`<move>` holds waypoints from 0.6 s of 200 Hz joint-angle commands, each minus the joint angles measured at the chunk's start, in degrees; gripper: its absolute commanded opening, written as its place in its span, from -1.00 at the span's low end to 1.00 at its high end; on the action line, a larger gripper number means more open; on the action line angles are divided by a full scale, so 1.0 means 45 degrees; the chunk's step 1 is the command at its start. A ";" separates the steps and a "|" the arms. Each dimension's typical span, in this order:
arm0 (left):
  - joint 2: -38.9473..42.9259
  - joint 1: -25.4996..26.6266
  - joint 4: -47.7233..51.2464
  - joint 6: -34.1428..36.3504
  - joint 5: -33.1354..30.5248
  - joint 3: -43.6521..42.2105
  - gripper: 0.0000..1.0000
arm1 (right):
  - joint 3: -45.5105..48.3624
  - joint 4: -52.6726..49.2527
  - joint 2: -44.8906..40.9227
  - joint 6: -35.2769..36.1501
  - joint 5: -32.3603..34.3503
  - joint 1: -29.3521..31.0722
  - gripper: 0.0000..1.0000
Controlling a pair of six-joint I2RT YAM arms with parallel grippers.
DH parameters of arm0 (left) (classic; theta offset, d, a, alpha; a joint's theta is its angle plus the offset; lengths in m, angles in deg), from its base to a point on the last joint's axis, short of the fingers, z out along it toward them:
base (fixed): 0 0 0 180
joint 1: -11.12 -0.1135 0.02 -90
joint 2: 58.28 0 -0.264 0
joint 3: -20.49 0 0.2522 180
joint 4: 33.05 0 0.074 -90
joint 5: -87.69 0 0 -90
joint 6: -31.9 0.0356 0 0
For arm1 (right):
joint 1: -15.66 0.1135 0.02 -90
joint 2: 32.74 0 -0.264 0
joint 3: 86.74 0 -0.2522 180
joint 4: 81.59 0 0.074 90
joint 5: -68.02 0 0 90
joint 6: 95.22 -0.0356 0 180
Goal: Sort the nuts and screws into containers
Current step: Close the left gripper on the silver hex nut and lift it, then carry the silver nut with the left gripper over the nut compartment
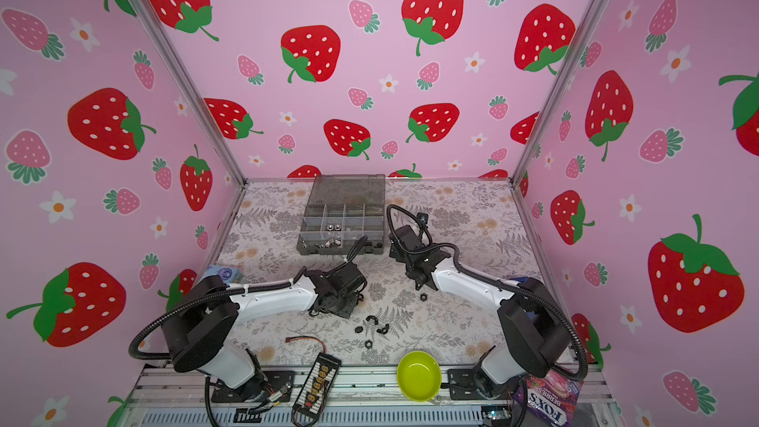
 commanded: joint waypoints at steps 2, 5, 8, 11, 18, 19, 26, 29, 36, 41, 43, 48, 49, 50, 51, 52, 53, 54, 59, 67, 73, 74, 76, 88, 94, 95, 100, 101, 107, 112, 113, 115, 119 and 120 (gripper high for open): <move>-0.0282 -0.0114 0.1401 -0.0119 0.0186 -0.0173 -0.42 | -0.0169 -0.0288 0.0003 -0.0222 0.0161 -0.0068 0.99; -0.0269 -0.0115 0.1422 -0.0139 0.0169 -0.0174 -0.43 | -0.0174 -0.0290 0.0019 -0.0212 0.0161 -0.0076 0.99; -0.0250 -0.0115 0.1417 -0.0131 0.0166 -0.0184 -0.44 | -0.0163 -0.0280 0.0018 -0.0208 0.0161 -0.0079 0.99; -0.0238 -0.0144 0.1431 -0.0138 0.0139 -0.0190 -0.44 | -0.0176 -0.0286 0.0021 -0.0220 0.0161 -0.0077 0.99; -0.0220 -0.0187 0.1425 -0.0172 0.0091 -0.0194 -0.44 | -0.0178 -0.0272 0.0062 -0.0236 0.0161 -0.0065 0.99; -0.0207 -0.0190 0.1426 -0.0175 0.0080 -0.0194 -0.44 | -0.0178 -0.0274 0.0071 -0.0239 0.0152 -0.0072 0.99; -0.0210 -0.0237 0.1390 -0.0243 0.0031 -0.0230 -0.44 | -0.0193 -0.0273 0.0084 -0.0251 0.0124 -0.0078 0.99; -0.0184 -0.0267 0.1357 -0.0279 0.0030 -0.0255 -0.44 | -0.0197 -0.0271 0.0085 -0.0250 0.0108 -0.0075 0.99; -0.0185 -0.0326 0.1237 -0.0320 0.0063 -0.0289 -0.44 | -0.0216 -0.0254 0.0128 -0.0258 0.0084 -0.0078 0.99; -0.0177 -0.0375 0.1162 -0.0335 0.0114 -0.0339 -0.44 | -0.0216 -0.0239 0.0145 -0.0256 0.0065 -0.0068 0.99; -0.0190 -0.0414 0.1127 -0.0349 0.0134 -0.0338 -0.44 | -0.0217 -0.0247 0.0150 -0.0255 0.0064 -0.0062 0.99; -0.0195 -0.0467 0.1056 -0.0363 0.0197 -0.0349 -0.44 | -0.0217 -0.0239 0.0150 -0.0266 0.0051 -0.0068 0.99; -0.0204 -0.0477 0.1037 -0.0368 0.0211 -0.0350 -0.44 | -0.0217 -0.0238 0.0154 -0.0273 0.0058 -0.0074 0.99; -0.0209 -0.0491 0.1027 -0.0370 0.0218 -0.0350 -0.44 | -0.0217 -0.0237 0.0146 -0.0277 0.0061 -0.0077 0.99; -0.0201 -0.0498 0.1013 -0.0372 0.0241 -0.0350 -0.44 | -0.0217 -0.0237 0.0142 -0.0279 0.0052 -0.0078 0.99; -0.0208 -0.0502 0.0996 -0.0372 0.0252 -0.0360 -0.44 | -0.0217 -0.0237 0.0140 -0.0280 0.0058 -0.0079 0.99; -0.0211 -0.0513 0.0987 -0.0373 0.0258 -0.0365 -0.44 | -0.0217 -0.0237 0.0139 -0.0280 0.0051 -0.0070 0.99; -0.0222 -0.0519 0.0983 -0.0373 0.0271 -0.0367 -0.45 | -0.0207 -0.0237 0.0139 -0.0280 0.0048 -0.0075 0.99; -0.0219 -0.0580 0.0947 -0.0390 0.0316 -0.0352 -0.45 | -0.0207 -0.0241 0.0135 -0.0262 0.0059 -0.0064 0.99; -0.0209 -0.0614 0.0937 -0.0417 0.0370 -0.0337 -0.49 | -0.0217 -0.0265 0.0113 -0.0242 0.0063 -0.0075 0.99; -0.0171 -0.0623 0.0907 -0.0449 0.0371 -0.0314 -0.54 | -0.0217 -0.0286 0.0094 -0.0224 0.0087 -0.0079 0.99; -0.0173 -0.0632 0.0904 -0.0451 0.0371 -0.0312 -0.54 | -0.0217 -0.0300 0.0087 -0.0223 0.0085 -0.0080 0.99; -0.0150 -0.0640 0.0887 -0.0451 0.0380 -0.0321 -0.54 | -0.0217 -0.0321 0.0081 -0.0222 0.0108 -0.0070 0.99; -0.0060 -0.0706 0.0868 -0.0480 0.0420 -0.0229 -0.55 | -0.0155 -0.0361 -0.0045 -0.0240 0.0188 -0.0065 0.99; -0.0036 -0.0737 0.0917 -0.0480 0.0403 -0.0156 -0.55 | -0.0094 -0.0337 -0.0125 -0.0274 0.0245 -0.0075 0.99; -0.0018 -0.0738 0.0928 -0.0495 0.0392 -0.0136 -0.55 | -0.0077 -0.0345 -0.0140 -0.0277 0.0252 -0.0067 0.99; 0.0022 -0.0759 0.0996 -0.0514 0.0339 -0.0031 -0.55 | 0.0032 -0.0300 -0.0215 -0.0316 0.0305 -0.0078 0.99; 0.0031 -0.0769 0.1017 -0.0512 0.0321 -0.0025 -0.55 | 0.0044 -0.0288 -0.0224 -0.0328 0.0311 -0.0079 0.99; 0.0095 -0.0793 0.1123 -0.0556 0.0170 0.0070 -0.55 | 0.0150 -0.0200 -0.0316 -0.0347 0.0317 -0.0067 0.99; 0.0151 -0.0797 0.1228 -0.0602 0.0004 0.0160 -0.56 | 0.0218 -0.0124 -0.0375 -0.0358 0.0318 -0.0072 0.99; 0.0184 -0.0798 0.1250 -0.0605 -0.0032 0.0178 -0.56 | 0.0235 -0.0112 -0.0372 -0.0358 0.0318 -0.0076 0.99; 0.0218 -0.0793 0.1290 -0.0636 -0.0093 0.0207 -0.56 | 0.0257 -0.0093 -0.0400 -0.0359 0.0318 -0.0079 0.99; 0.0292 -0.0813 0.1323 -0.0681 -0.0211 0.0234 -0.57 | 0.0287 -0.0074 -0.0414 -0.0359 0.0299 -0.0074 0.99; 0.0313 -0.0815 0.1326 -0.0693 -0.0238 0.0254 -0.57 | 0.0290 -0.0077 -0.0421 -0.0359 0.0299 -0.0077 0.99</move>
